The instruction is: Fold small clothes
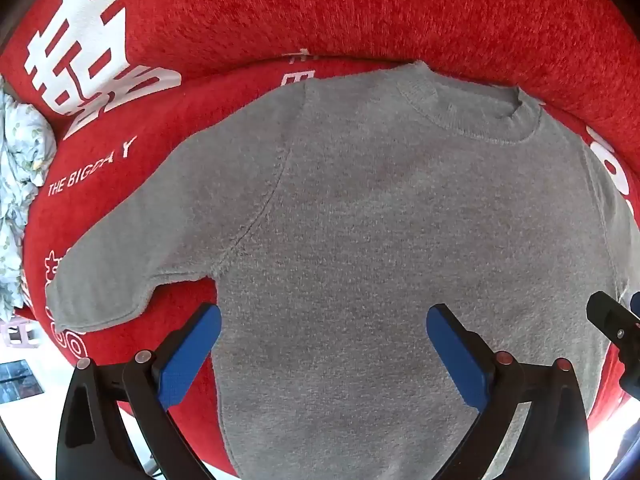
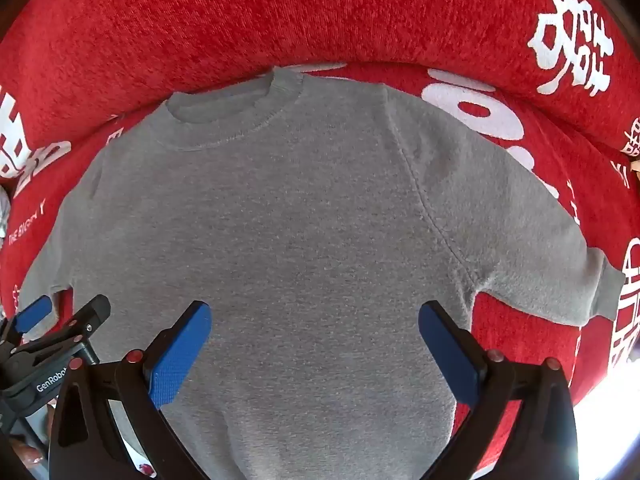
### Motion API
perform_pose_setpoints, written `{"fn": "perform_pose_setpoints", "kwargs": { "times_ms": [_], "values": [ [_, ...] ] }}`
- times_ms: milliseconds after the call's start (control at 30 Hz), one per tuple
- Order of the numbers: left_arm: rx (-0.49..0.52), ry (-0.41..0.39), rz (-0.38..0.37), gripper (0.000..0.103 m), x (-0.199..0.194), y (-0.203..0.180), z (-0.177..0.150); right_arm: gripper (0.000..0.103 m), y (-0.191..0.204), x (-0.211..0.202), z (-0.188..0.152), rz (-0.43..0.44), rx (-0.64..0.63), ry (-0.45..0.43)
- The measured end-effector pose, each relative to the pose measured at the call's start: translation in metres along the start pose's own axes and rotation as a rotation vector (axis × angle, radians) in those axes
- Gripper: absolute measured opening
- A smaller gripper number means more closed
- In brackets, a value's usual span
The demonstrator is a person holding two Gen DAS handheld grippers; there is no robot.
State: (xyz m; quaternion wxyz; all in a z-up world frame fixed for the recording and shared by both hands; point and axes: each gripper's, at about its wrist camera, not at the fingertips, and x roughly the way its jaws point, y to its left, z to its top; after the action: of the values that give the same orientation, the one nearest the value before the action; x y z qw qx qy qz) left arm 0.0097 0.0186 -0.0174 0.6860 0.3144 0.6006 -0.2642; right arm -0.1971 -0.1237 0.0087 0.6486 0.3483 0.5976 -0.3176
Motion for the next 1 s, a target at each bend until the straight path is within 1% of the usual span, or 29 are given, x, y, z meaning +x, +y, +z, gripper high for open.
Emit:
{"fn": "perform_pose_setpoints", "kwargs": {
  "times_ms": [367, 433, 700, 733, 1000],
  "values": [
    [-0.011, 0.006, 0.001, 0.103, 0.0, 0.002, 0.003, 0.103, -0.005, -0.006, -0.001, -0.008, -0.005, -0.003],
    [-0.012, 0.005, 0.0, 0.103, 0.0, 0.002, 0.003, 0.103, 0.001, -0.007, 0.002, -0.011, -0.009, -0.006],
    [-0.013, 0.006, -0.001, 0.103, 0.0, 0.005, 0.004, 0.103, -0.001, -0.015, 0.006, -0.003, -0.012, -0.007],
    [-0.014, 0.006, -0.002, 0.103, 0.0, 0.005, 0.004, 0.103, 0.003, -0.007, 0.005, 0.001, -0.008, -0.012],
    [-0.021, 0.004, -0.002, 0.103, 0.0, 0.009, 0.001, 0.103, 0.003, -0.014, 0.008, 0.002, -0.007, -0.022]
  ]
}}
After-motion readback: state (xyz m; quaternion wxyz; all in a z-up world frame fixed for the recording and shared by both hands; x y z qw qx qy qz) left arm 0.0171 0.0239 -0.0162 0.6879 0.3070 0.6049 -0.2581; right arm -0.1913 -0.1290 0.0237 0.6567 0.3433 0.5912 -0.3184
